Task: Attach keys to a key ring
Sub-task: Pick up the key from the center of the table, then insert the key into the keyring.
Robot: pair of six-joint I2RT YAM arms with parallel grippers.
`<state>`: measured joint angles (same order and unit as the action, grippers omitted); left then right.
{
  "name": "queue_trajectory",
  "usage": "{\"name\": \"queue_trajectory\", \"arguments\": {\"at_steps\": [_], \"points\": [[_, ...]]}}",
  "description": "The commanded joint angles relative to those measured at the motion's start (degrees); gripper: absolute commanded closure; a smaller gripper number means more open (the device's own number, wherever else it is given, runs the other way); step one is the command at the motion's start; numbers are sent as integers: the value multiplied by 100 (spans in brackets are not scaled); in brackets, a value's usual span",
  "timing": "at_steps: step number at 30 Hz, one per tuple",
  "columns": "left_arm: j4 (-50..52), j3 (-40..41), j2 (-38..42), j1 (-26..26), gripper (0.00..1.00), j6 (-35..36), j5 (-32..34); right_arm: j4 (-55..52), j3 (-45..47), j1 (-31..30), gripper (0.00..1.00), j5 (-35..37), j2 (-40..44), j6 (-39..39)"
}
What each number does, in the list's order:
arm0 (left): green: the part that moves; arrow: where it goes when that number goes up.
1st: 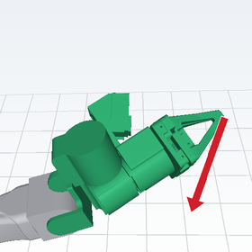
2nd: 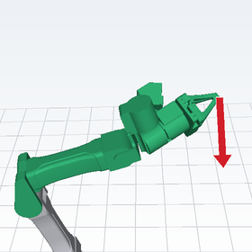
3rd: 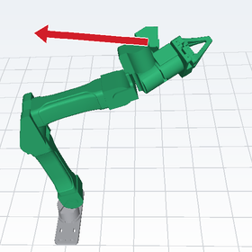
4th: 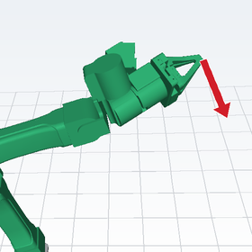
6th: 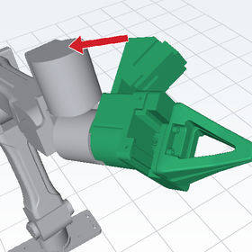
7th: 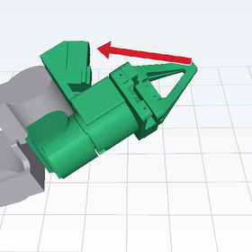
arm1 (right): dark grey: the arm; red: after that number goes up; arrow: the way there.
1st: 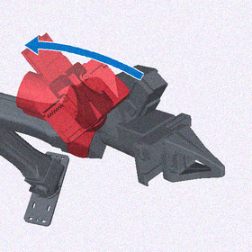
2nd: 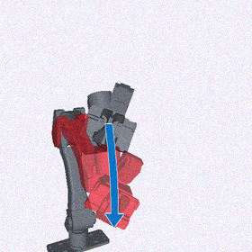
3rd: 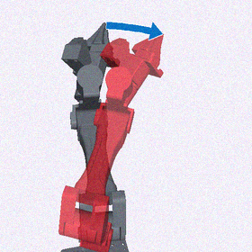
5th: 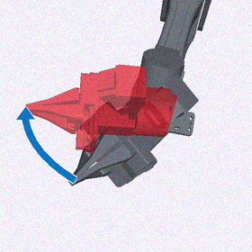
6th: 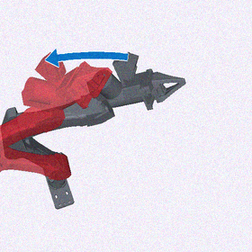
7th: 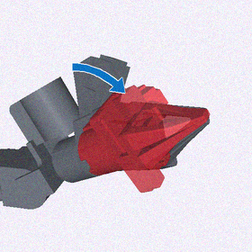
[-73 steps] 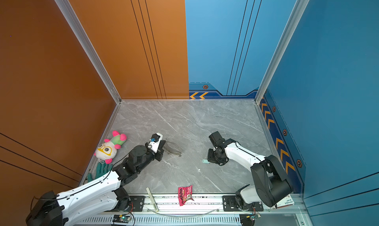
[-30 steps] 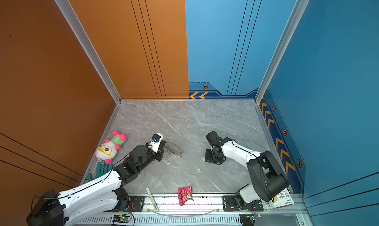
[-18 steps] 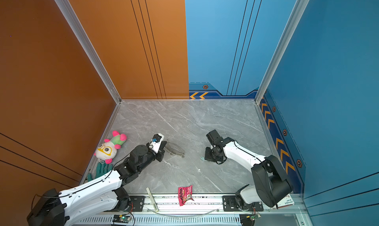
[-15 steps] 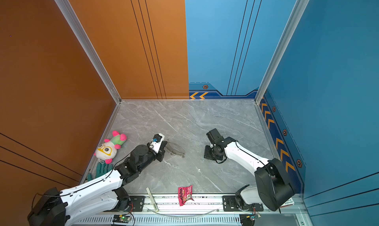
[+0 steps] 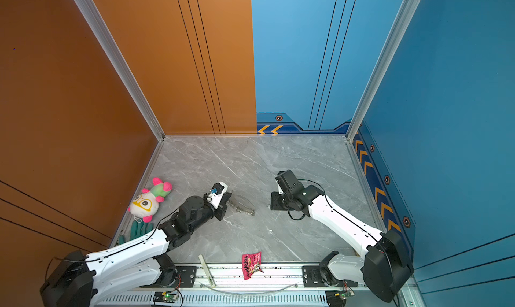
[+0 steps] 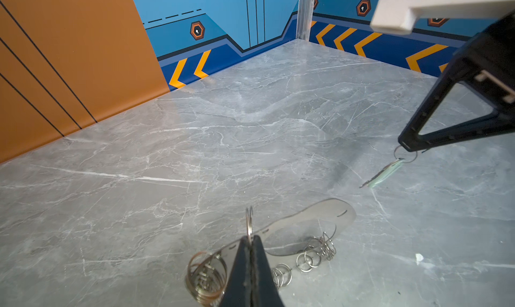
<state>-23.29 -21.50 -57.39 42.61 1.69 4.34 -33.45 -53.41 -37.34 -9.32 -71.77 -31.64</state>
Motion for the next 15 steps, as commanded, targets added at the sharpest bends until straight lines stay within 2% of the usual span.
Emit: {"name": "queue_trajectory", "arguments": {"at_steps": [1, 5, 11, 15], "points": [[-35, -156, -62, 111, 100, 127, -417, 82, -293, -221, 100, 257, 117, 692], [-97, -126, -67, 201, 100, 224, -645, 311, -495, -529, 100, -77, 137, 1049], [-237, -52, -35, 283, 100, 340, -860, 425, -700, -609, 100, -545, 154, 1239], [-272, -20, -3, 292, 100, 349, -1141, 511, -659, -651, 100, -474, 226, 1370]]}}
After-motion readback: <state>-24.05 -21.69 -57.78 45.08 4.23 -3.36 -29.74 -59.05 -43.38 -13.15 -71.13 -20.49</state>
